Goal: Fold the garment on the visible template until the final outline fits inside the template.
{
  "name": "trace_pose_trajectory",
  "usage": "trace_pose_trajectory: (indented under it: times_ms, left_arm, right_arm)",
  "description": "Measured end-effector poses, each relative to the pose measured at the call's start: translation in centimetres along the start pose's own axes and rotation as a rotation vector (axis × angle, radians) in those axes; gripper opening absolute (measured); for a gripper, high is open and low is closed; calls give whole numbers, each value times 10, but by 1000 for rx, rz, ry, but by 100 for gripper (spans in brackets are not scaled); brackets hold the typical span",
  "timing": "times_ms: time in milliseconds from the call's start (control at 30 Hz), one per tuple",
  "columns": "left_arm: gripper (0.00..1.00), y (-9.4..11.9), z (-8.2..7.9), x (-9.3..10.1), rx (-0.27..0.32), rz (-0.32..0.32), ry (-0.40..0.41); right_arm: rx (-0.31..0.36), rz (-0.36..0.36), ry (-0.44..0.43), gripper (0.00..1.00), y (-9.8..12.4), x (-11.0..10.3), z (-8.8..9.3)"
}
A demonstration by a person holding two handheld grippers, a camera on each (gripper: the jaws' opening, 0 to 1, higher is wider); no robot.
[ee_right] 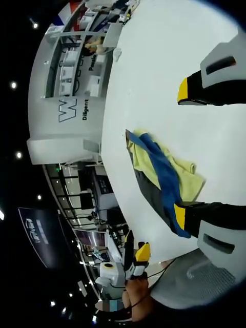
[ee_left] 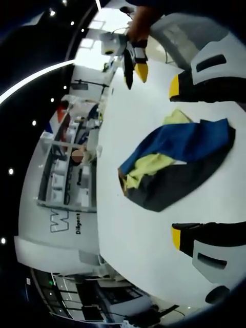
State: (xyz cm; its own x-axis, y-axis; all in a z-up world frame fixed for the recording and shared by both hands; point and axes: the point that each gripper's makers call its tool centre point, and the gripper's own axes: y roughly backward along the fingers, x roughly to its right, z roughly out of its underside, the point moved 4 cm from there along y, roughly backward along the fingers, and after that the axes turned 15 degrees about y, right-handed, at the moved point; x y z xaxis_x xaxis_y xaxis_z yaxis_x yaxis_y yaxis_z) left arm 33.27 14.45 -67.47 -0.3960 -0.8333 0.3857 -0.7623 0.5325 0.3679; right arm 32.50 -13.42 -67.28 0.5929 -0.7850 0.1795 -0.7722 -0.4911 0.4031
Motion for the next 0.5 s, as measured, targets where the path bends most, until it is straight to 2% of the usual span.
trace_pose_trajectory:
  times_ms: [500]
  left_arm:
    - [92,-1,3,1,-22,5,-5]
  right_arm:
    - [-25,-10,1,78,-1,-1,4]
